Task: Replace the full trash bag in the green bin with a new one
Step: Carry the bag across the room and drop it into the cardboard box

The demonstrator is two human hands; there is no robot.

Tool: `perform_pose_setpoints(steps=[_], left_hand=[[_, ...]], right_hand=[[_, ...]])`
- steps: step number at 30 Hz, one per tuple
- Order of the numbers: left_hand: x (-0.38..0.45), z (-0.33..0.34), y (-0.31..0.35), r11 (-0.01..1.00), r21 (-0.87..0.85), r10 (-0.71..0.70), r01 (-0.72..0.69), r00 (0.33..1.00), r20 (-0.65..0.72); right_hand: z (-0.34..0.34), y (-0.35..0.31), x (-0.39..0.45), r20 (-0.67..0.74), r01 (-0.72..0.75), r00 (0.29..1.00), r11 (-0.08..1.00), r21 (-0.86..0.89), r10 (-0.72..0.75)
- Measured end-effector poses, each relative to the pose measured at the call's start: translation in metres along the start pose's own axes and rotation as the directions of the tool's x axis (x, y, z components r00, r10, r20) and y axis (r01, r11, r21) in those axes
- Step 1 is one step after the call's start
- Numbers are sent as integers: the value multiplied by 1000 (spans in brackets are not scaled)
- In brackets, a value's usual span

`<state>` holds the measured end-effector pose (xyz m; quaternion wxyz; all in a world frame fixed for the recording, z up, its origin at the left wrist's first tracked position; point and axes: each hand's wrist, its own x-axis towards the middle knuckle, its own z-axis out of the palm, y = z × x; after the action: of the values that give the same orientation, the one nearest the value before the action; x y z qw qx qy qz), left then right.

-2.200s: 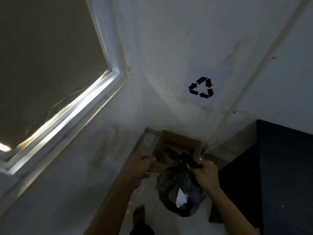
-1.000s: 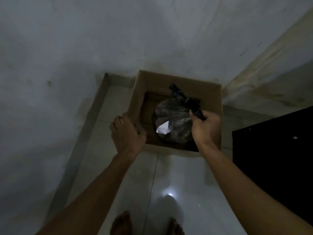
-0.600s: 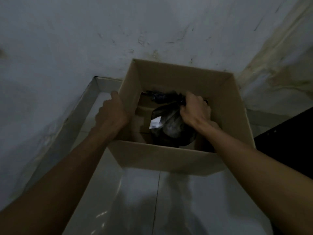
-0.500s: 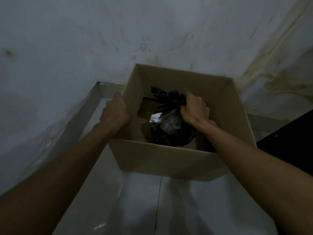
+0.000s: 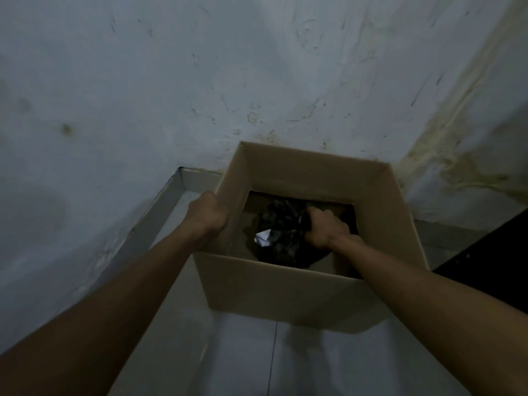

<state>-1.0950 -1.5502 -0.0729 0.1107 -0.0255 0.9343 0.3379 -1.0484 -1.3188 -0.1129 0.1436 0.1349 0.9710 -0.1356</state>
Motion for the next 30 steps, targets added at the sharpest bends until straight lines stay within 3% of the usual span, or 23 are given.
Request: perform_pose_setpoints(steps=[4,7,10,14,18,24,30], left_hand=[[4,1,3,998,-33,-46,48,998,53],[10,-2,9,993,90,-88,78,989,120],[12,-4,19,977,206,-76,55,993,94],[-7,-3,30,974,223,40,-37,999,-10],[-46,-27,52,924,292,274,-248,960,-50],[-112,-112,124,943,170,257,-284,952,164],[-178,-212,223,916,231,235,-327,906,351]], right_hand=[[-7,7,-2,103,-7,995,998,-62,13],[-18,11,-1,145,-7,989,990,-144,29],[-28,13,-2,216,-13,975,981,-192,55],[-47,8,-17,290,-20,955,987,-158,66],[-79,-4,-49,344,-13,938,993,-116,52],[-179,-28,-121,389,-41,921,998,42,21],[-300,-52,-202,393,-75,920,984,164,4]])
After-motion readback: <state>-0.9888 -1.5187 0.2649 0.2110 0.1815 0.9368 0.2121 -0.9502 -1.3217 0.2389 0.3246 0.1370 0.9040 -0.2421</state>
